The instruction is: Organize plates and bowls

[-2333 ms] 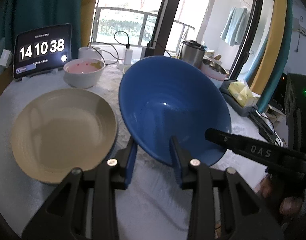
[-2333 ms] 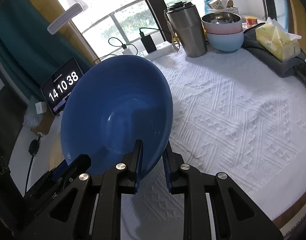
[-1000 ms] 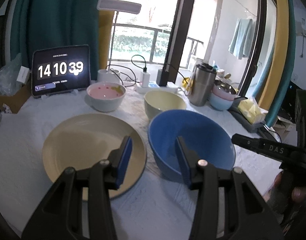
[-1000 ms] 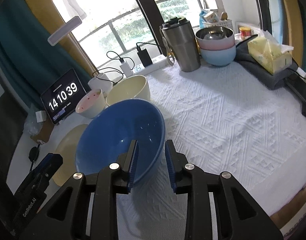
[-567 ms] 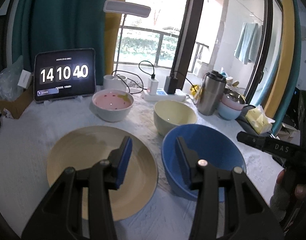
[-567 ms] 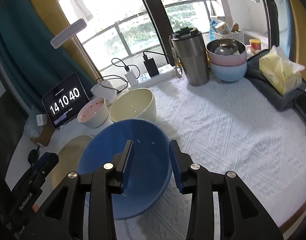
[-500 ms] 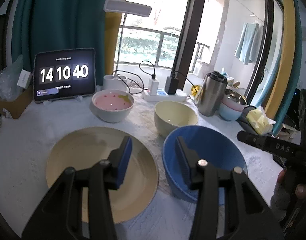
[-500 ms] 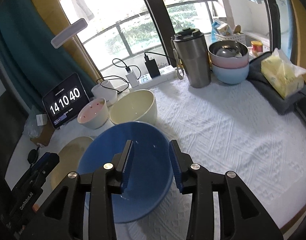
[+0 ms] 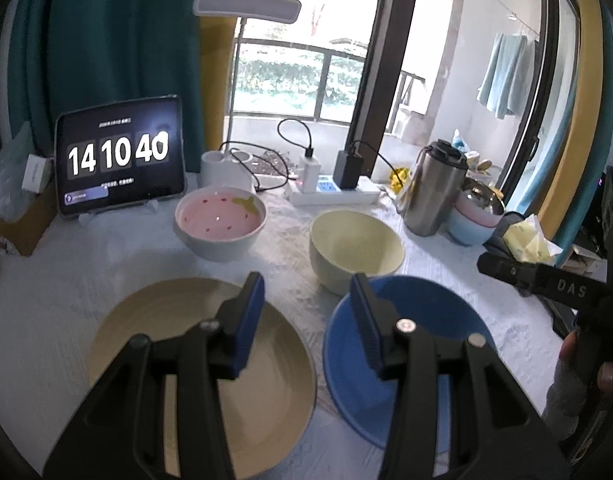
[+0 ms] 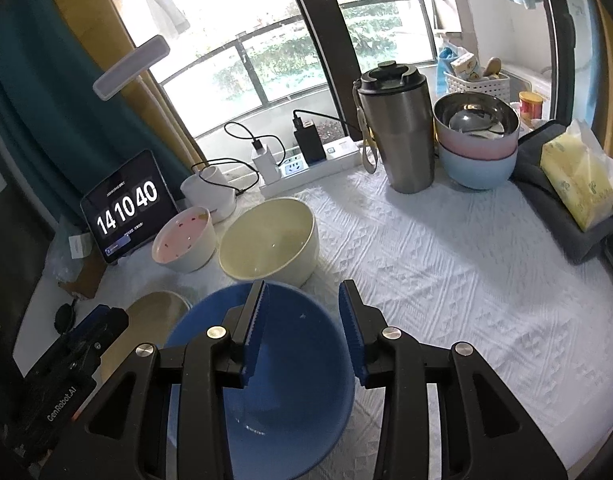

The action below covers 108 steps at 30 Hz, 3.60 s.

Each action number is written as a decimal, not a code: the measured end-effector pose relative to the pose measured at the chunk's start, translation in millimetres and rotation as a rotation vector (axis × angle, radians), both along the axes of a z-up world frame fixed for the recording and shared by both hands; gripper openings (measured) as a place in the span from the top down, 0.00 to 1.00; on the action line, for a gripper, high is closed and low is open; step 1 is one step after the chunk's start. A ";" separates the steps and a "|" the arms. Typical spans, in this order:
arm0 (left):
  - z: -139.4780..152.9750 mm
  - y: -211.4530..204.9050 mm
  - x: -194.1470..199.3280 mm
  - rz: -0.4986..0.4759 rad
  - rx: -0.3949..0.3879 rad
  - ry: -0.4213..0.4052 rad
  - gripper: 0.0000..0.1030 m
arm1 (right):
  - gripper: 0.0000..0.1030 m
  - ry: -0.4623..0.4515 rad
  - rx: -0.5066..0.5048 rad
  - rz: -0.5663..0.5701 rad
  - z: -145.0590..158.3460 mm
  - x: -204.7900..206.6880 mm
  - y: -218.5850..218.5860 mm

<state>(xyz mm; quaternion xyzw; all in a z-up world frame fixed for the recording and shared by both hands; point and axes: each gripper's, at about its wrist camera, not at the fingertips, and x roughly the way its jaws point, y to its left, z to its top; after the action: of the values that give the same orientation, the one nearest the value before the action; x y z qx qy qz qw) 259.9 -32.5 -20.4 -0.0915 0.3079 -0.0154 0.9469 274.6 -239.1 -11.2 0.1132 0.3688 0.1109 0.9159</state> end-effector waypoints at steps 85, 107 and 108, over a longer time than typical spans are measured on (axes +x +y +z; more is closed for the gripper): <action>-1.8 -26.9 132.9 -0.262 -0.016 0.228 0.58 | 0.79 0.233 -0.034 0.188 6.7 133.6 35.9; 16.8 -34.4 66.2 -0.296 -0.001 0.185 0.58 | 0.79 0.207 -0.024 0.166 27.3 64.7 31.8; 16.1 -35.2 64.0 -0.298 0.000 0.185 0.58 | 0.79 0.209 -0.024 0.164 26.9 61.9 31.3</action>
<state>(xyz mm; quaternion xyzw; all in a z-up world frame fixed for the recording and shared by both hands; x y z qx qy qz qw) 323.9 -67.7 -4.4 -0.0460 0.4041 -0.1470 0.9016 336.5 -207.7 15.6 0.0828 0.4715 0.1685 0.8616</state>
